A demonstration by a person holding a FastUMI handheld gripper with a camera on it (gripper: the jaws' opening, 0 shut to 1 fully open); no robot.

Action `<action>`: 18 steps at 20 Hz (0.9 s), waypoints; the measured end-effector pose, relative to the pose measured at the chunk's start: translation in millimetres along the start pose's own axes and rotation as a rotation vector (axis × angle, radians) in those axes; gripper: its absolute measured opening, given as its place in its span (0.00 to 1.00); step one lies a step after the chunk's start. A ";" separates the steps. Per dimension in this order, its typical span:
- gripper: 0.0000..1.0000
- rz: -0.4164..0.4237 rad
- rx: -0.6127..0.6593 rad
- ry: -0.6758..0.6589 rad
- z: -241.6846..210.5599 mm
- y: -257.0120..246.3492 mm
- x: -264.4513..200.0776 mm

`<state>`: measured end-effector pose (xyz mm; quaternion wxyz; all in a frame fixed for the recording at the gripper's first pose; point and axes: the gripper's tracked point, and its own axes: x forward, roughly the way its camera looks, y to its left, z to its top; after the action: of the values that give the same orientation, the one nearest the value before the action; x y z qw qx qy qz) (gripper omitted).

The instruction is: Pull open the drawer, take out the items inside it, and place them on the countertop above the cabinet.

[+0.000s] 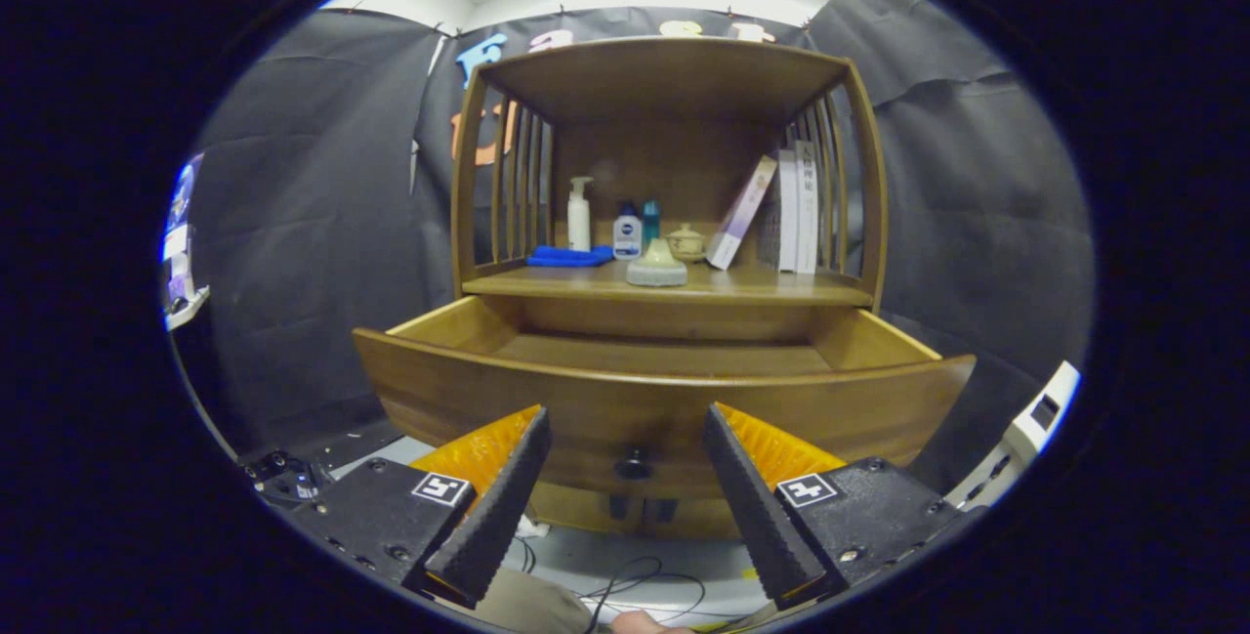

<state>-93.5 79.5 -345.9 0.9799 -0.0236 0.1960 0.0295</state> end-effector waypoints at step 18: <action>0.98 -0.136 0.061 0.049 -18.4 -7.4 34.8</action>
<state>-68.0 72.8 -376.1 0.9748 -0.0075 0.2186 -0.0439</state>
